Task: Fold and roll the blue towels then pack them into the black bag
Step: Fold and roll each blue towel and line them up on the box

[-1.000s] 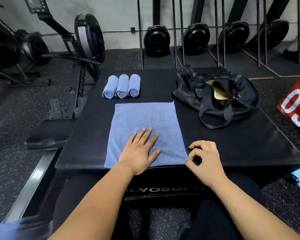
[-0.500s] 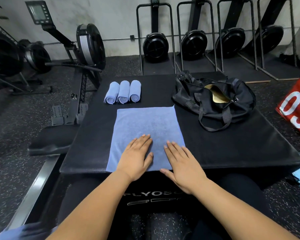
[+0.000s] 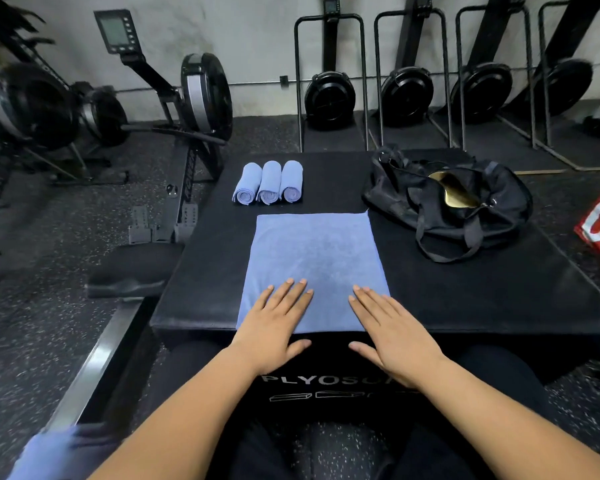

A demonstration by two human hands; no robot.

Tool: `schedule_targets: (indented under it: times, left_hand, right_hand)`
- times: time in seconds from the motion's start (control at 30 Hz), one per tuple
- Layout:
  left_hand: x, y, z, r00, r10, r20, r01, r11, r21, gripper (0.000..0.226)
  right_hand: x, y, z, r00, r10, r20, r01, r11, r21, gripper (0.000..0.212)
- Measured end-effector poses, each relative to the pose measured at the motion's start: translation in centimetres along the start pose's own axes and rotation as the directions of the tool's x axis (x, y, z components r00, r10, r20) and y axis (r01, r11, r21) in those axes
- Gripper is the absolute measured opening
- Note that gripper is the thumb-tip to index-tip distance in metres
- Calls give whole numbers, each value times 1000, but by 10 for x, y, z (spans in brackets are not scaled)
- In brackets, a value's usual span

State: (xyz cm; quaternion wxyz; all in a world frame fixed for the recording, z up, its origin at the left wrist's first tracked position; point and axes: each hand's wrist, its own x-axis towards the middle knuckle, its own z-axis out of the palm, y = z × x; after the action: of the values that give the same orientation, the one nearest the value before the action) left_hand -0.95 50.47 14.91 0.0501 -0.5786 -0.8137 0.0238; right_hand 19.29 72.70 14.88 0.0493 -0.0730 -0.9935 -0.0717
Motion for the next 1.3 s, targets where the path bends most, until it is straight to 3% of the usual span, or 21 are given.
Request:
schedule_targets:
  times: [0.47, 0.63, 0.77, 0.9, 1.1, 1.3]
  left_hand:
    - [-57, -31, 8, 965, -259, -24, 260, 965, 38, 88]
    - [-68, -32, 3, 951, -291, -108, 301, 950, 89, 69]
    - [-76, -41, -6, 932, -262, -252, 256, 965, -57, 40]
    - [-82, -41, -12, 886, -308, -347, 247, 946, -209, 27]
    - [-81, -37, -20, 862, -385, -329, 262, 895, -362, 24]
    - [-78, -39, -23, 812, -515, -277, 330, 795, -509, 15]
  right_hand:
    - [-21, 13, 13, 982, 146, -120, -145, 989, 15, 79]
    - [-24, 14, 11, 973, 148, -178, -142, 989, 47, 70]
    - [-27, 20, 7, 957, 183, -224, -144, 973, 178, 52]
    - [-28, 22, 5, 911, 311, -270, -203, 910, 362, 27]
    - [-30, 20, -3, 846, 474, -243, -286, 789, 544, 21]
    - [-35, 20, -13, 816, 537, -213, -306, 715, 629, 18]
